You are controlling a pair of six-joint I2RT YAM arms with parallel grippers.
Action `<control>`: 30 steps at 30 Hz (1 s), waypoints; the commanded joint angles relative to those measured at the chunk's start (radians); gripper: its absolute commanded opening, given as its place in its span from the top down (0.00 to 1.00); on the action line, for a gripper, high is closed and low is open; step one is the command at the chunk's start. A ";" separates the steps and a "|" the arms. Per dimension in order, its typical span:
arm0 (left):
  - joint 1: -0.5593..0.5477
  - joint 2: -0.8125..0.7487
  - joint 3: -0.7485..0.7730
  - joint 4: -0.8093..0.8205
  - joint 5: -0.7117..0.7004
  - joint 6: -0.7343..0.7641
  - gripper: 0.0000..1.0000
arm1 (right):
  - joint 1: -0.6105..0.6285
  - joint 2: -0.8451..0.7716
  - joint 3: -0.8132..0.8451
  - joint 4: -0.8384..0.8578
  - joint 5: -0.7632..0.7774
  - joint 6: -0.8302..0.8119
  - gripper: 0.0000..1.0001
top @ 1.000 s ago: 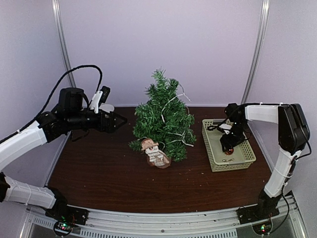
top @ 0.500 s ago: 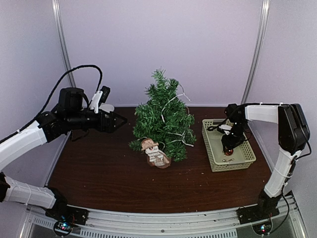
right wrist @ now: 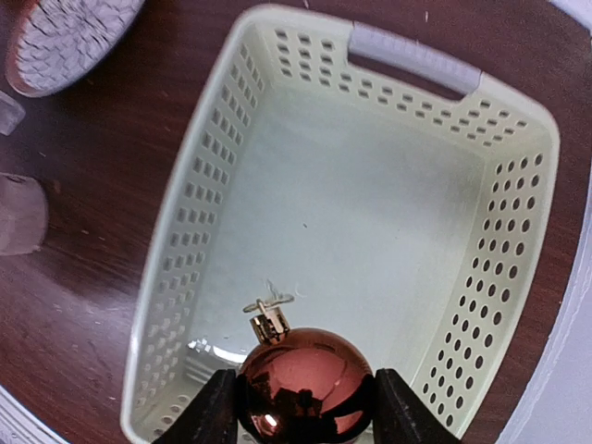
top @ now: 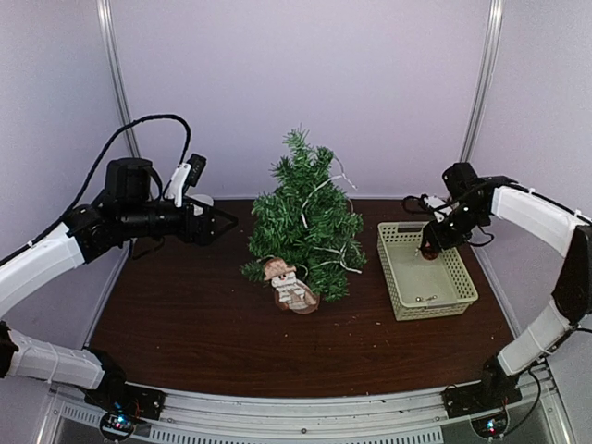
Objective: Decorate the small christmas tree
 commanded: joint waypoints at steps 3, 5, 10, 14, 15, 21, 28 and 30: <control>0.003 -0.061 -0.018 0.097 0.007 0.058 0.02 | -0.003 -0.208 0.021 0.073 -0.225 0.083 0.51; -0.001 -0.077 -0.023 0.107 -0.004 0.082 0.02 | 0.004 -0.252 0.024 0.098 -0.299 0.109 0.51; -0.012 -0.112 -0.023 0.115 -0.027 0.145 0.02 | 0.087 -0.323 0.035 0.123 -0.386 0.153 0.52; -0.019 -0.125 -0.030 0.124 -0.006 0.165 0.02 | 0.202 -0.333 0.095 0.080 -0.364 0.133 0.52; -0.024 -0.126 -0.032 0.123 -0.003 0.171 0.02 | 0.232 -0.332 0.111 0.068 -0.351 0.132 0.52; -0.046 -0.121 -0.035 0.127 -0.008 0.188 0.04 | 0.380 -0.321 0.203 0.016 -0.280 0.132 0.53; -0.059 -0.103 -0.036 0.148 0.003 0.188 0.04 | 0.516 -0.328 0.259 0.007 -0.220 0.088 0.54; -0.068 -0.094 -0.032 0.152 0.006 0.195 0.04 | 0.550 -0.331 0.277 0.014 -0.212 0.086 0.54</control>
